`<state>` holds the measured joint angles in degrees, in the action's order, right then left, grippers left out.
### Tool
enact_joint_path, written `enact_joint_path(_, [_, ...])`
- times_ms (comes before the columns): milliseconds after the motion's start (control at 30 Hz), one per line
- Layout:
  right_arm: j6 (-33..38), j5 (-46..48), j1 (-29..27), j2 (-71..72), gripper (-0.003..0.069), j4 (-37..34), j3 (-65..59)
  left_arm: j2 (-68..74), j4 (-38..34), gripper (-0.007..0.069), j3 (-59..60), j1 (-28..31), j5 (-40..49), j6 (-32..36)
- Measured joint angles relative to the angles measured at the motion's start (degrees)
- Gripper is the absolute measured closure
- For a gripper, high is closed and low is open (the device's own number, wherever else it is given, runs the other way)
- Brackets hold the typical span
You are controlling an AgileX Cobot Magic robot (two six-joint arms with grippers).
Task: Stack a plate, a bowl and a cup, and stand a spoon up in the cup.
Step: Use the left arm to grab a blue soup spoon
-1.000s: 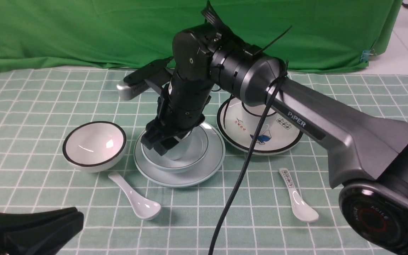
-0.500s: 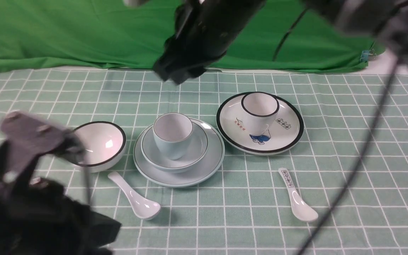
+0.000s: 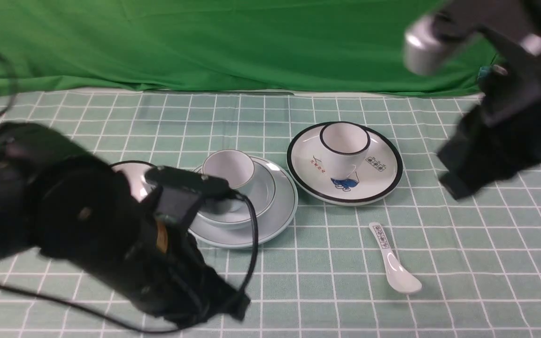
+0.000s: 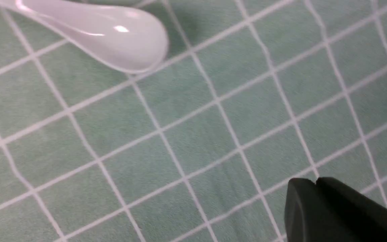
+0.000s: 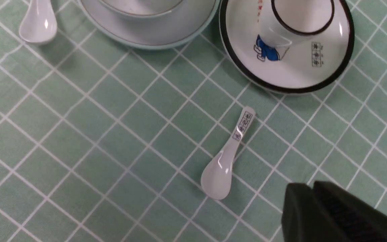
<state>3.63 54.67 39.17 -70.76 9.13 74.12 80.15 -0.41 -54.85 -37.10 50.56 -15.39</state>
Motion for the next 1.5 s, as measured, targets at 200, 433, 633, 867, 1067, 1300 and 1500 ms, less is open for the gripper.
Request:
enact_joint_path(200, [-0.2,-1.5,-0.1,9.1,0.0572,-0.1,-9.9,7.3,-0.6,0.0587,-3.6,9.3,-0.5,-1.1])
enact_joint_path(433, [1.6,-5.6,-0.1,15.1,0.057,-0.1,-15.1,14.6,-0.6,0.0387,-6.7,16.3,-1.1,-1.9])
enact_joint_path(633, [1.8,-6.4,-0.1,16.4,0.057,-0.1,-15.5,18.5,1.3,0.0174,-7.2,18.5,-4.3,-8.3])
enact_joint_path(867, [1.9,-6.7,-0.1,16.5,0.057,-0.1,-15.5,22.4,2.9,0.0167,-7.3,18.5,-10.5,-9.0])
enact_joint_path(1067, [1.9,-6.7,-0.1,16.5,0.0563,-0.1,-15.5,24.8,3.3,0.0195,-7.3,18.5,-13.3,-9.3])
enact_joint_path(1300, [1.9,-6.7,-0.1,16.5,0.055,-0.1,-15.5,24.8,5.1,0.0199,-7.3,18.5,-14.8,-9.3])
enact_joint_path(1500, [1.9,-6.7,-0.1,16.5,0.0542,-0.1,-15.5,24.9,7.0,0.0199,-7.3,18.5,-13.4,-9.3])
